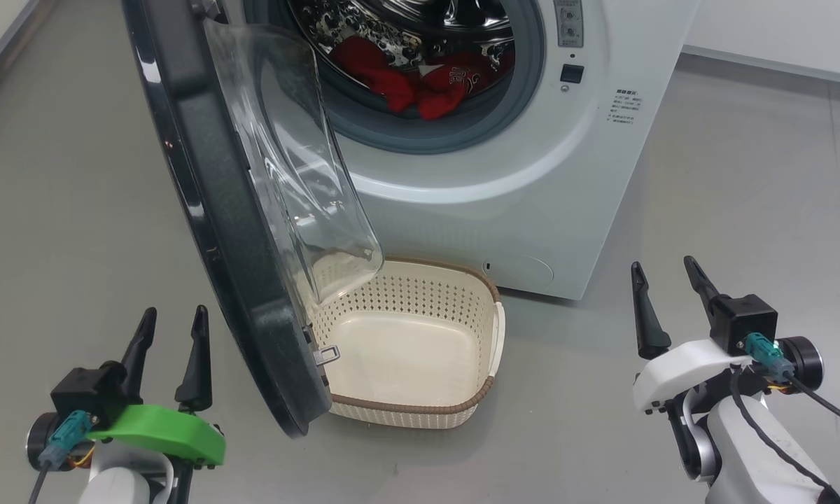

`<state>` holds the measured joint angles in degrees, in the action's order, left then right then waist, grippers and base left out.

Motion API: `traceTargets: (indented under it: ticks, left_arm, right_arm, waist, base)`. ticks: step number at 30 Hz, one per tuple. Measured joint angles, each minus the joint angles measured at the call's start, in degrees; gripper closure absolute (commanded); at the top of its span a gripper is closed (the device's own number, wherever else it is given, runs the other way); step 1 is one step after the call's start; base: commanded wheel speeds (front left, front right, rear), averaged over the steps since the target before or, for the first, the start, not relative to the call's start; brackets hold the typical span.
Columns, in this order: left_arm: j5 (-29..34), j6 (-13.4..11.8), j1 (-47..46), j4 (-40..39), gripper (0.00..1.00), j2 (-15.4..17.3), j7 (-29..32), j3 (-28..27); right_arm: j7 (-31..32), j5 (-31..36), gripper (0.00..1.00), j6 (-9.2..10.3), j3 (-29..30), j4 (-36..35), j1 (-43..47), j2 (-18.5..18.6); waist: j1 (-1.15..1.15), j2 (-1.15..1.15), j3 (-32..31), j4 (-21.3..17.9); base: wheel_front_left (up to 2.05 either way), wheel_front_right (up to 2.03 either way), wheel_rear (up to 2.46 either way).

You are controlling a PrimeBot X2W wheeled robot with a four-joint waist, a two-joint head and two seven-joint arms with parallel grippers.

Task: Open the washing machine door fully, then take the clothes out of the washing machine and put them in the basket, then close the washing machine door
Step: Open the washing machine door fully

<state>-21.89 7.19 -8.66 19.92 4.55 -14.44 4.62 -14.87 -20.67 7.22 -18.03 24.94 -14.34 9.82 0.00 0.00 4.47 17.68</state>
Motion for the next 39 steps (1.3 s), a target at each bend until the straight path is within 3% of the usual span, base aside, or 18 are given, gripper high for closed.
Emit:
traceTargets:
  ticks: [1, 2, 12, 18, 24, 33, 38, 39]
  left_arm:
    - [0.0, 0.0, 0.2, 0.0, 0.82, 0.0, 0.0, 0.0]
    - [0.0, 0.0, 0.3, 0.0, 1.0, 0.0, 0.0, 0.1]
    - [-0.1, 0.0, 0.5, -3.6, 1.0, -0.4, 0.0, -1.9]
    - [-0.2, 0.0, -0.9, -13.3, 1.0, -0.6, 0.0, -5.1]
    - [-0.2, 0.0, -3.3, -24.7, 1.0, -0.7, -0.3, -3.9]
    - [0.3, 0.0, -6.1, -40.0, 1.0, -0.6, -0.3, 4.8]
    - [0.3, 0.0, -5.9, -42.0, 1.0, 0.7, -0.3, 14.5]
    - [0.2, 0.0, -5.4, -42.1, 1.0, 1.6, -0.3, 18.8]
  right_arm:
    - [0.0, 0.3, 0.0, 0.0, 0.4, 0.0, 0.3, -0.4]
    - [0.0, 0.7, 0.0, 0.0, 0.7, 0.0, 0.6, -0.7]
    - [0.0, 3.7, 0.0, 0.0, 3.5, -0.5, 2.0, -2.9]
    - [0.0, 4.9, 0.0, 0.0, 4.7, -1.1, 2.2, -3.6]
    - [0.0, 6.3, 0.0, 0.0, 5.3, -1.5, 3.1, -4.3]
    - [0.0, 7.2, 0.0, 0.0, 5.7, -1.5, 3.2, -4.7]
    - [0.0, 7.7, 0.0, 0.0, 5.7, -1.5, 3.2, -5.1]
    - [0.0, 7.7, 0.0, 0.0, 5.7, -1.5, 3.3, -5.3]
  waist:
    - [0.0, 0.0, -0.1, 0.0]
    - [0.0, 0.0, -0.1, 0.0]
    - [0.0, 0.0, -0.2, 0.2]
    - [0.0, 0.0, -0.1, 0.5]
    - [0.0, 0.0, 0.1, 0.9]
    - [0.0, 0.0, 0.4, 1.3]
    - [0.0, 0.0, 0.5, 1.4]
    - [0.0, 0.0, 0.5, 1.4]
  base:
    - [0.0, 0.0, 0.0]
    - [0.0, 0.0, 0.0]
    - [0.0, 0.0, 0.0]
    - [0.0, 0.0, 0.0]
    - [0.0, 0.0, 0.0]
    - [0.0, 0.0, 0.0]
    - [0.0, 0.0, 0.0]
    - [0.0, 0.0, 0.0]
